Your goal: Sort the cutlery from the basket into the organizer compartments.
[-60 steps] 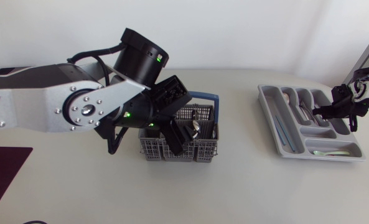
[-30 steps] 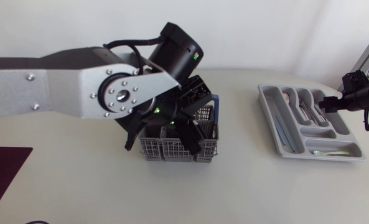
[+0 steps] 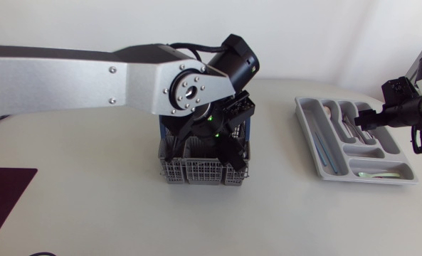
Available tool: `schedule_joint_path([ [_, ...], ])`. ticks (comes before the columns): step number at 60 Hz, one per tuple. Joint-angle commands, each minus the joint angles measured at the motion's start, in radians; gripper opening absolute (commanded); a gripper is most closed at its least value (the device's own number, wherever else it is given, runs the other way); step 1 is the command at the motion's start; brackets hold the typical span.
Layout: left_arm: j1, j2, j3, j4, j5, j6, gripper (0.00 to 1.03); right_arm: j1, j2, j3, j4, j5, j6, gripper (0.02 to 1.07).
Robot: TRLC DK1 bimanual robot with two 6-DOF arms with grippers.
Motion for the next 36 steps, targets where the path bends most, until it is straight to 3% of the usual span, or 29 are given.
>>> schedule_joint_path([
  [1,0.011,0.031,0.047,-0.027,-0.006,-0.035,0.49,0.014,-0.026,-0.04,-0.012,0.002,-0.002,0.84],
  [36,0.011,0.142,0.127,-0.094,-0.009,-0.066,0.38,0.06,-0.111,-0.094,-0.035,0.009,-0.005,0.85],
])
